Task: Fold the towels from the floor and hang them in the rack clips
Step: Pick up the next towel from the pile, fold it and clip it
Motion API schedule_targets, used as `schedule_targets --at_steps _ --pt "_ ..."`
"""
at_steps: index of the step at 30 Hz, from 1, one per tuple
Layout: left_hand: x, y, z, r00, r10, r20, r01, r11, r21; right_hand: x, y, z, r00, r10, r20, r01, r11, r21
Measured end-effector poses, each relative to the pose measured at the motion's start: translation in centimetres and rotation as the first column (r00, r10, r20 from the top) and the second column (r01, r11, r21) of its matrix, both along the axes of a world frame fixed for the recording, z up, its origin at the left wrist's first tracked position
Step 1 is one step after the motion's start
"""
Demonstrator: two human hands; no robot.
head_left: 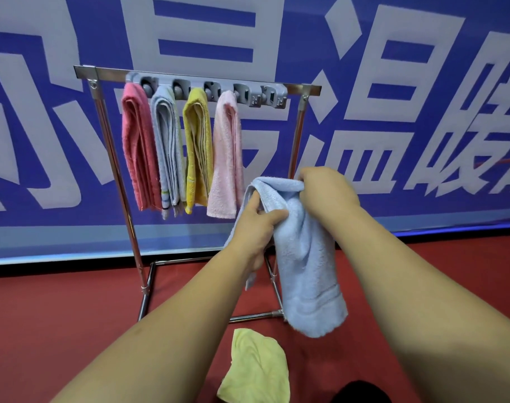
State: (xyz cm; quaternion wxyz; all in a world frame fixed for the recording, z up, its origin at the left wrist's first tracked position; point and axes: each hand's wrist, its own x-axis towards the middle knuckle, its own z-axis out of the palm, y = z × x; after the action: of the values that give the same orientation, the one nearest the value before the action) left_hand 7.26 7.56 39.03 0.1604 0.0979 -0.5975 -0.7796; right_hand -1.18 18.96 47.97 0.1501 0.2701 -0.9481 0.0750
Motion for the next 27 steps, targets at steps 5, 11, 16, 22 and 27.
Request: schedule_targets --at_steps 5,11,16,22,27 --pt "-1.2 0.3 -0.1 0.997 0.033 0.063 -0.032 0.999 -0.013 1.6 -1.0 -0.5 0.994 0.098 -0.046 -0.098 0.995 0.017" --pt "-2.5 0.8 0.9 0.968 0.236 0.083 -0.236 0.972 -0.016 3.6 -0.5 -2.3 0.983 0.169 0.073 -0.159 0.980 -0.123" --pt "-3.0 -0.1 1.3 0.973 0.226 0.041 -0.225 0.974 -0.011 3.9 0.5 -5.3 0.983 0.080 0.168 -0.030 0.959 -0.280" --pt "-3.0 -1.3 1.6 0.975 0.224 -0.010 -0.224 0.972 -0.071 4.9 0.5 -7.5 0.782 0.238 0.575 0.058 0.892 -0.448" --pt "-2.0 -2.5 2.4 0.996 0.074 -0.046 -0.076 0.996 -0.047 0.9 2.3 -4.9 0.721 0.320 0.615 0.327 0.625 -0.709"
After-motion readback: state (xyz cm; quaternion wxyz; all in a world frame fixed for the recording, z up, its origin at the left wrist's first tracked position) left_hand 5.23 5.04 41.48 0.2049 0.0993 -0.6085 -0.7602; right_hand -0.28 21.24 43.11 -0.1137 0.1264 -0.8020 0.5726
